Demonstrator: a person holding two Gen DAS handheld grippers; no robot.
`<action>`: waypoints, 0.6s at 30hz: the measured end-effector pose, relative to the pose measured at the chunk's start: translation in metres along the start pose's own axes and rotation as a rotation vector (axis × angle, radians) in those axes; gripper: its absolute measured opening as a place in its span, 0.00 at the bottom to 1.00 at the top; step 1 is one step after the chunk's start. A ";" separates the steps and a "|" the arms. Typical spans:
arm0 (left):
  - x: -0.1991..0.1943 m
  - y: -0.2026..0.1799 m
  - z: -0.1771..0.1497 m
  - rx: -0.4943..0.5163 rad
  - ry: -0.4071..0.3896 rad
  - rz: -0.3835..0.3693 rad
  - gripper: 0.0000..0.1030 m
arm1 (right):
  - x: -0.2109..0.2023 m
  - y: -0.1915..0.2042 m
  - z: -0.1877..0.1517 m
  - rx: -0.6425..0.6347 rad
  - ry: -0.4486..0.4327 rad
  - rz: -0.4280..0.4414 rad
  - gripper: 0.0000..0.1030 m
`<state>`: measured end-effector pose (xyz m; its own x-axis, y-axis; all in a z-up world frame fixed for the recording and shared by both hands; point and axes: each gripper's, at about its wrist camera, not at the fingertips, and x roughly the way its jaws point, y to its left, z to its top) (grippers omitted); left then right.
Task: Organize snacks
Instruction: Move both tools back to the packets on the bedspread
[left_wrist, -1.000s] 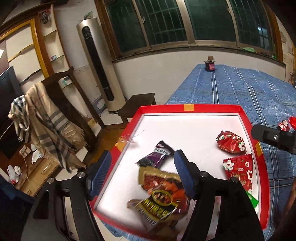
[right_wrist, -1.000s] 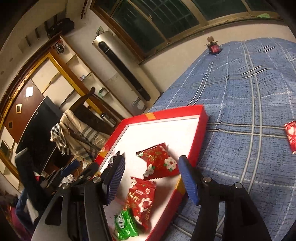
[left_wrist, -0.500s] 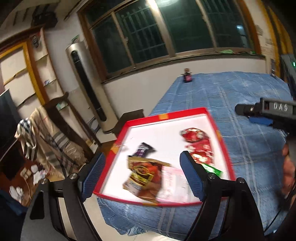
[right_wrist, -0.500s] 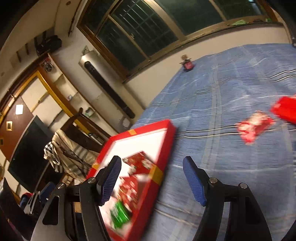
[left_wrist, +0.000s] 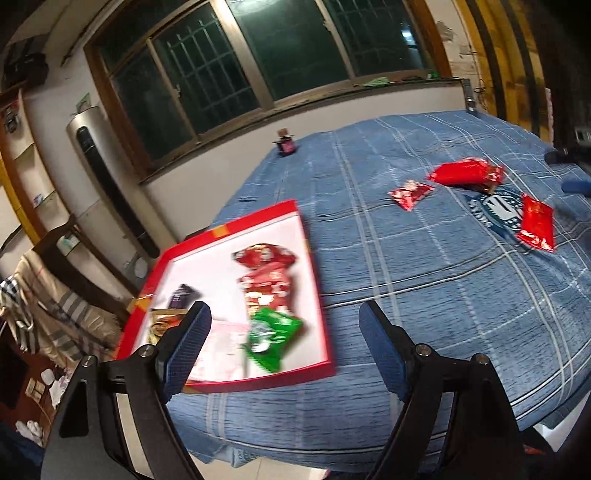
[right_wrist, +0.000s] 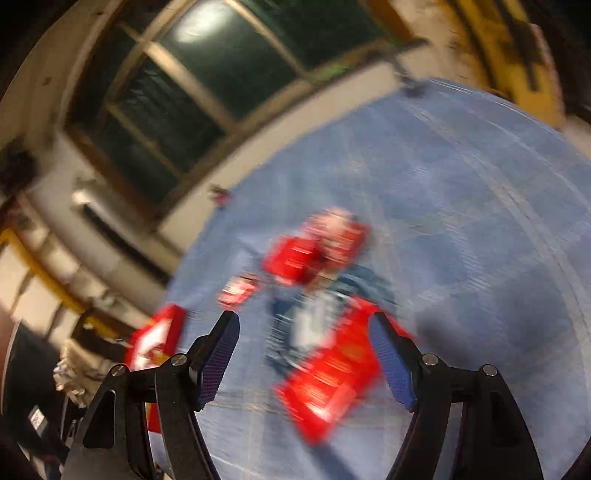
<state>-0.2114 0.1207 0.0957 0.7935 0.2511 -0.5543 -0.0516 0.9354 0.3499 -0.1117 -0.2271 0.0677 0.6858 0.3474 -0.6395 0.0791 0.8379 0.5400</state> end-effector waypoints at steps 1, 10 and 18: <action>0.000 -0.005 0.001 0.002 0.004 -0.013 0.80 | 0.000 -0.001 -0.004 0.004 0.026 -0.018 0.73; -0.010 -0.011 -0.010 0.023 0.002 -0.035 0.81 | 0.043 0.032 -0.018 0.014 0.149 -0.212 0.73; -0.001 0.009 -0.014 -0.034 0.042 -0.034 0.80 | 0.081 0.050 -0.016 -0.130 0.118 -0.396 0.68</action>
<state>-0.2211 0.1323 0.0882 0.7692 0.2284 -0.5968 -0.0459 0.9513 0.3049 -0.0638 -0.1507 0.0345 0.5330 0.0278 -0.8457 0.2226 0.9597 0.1718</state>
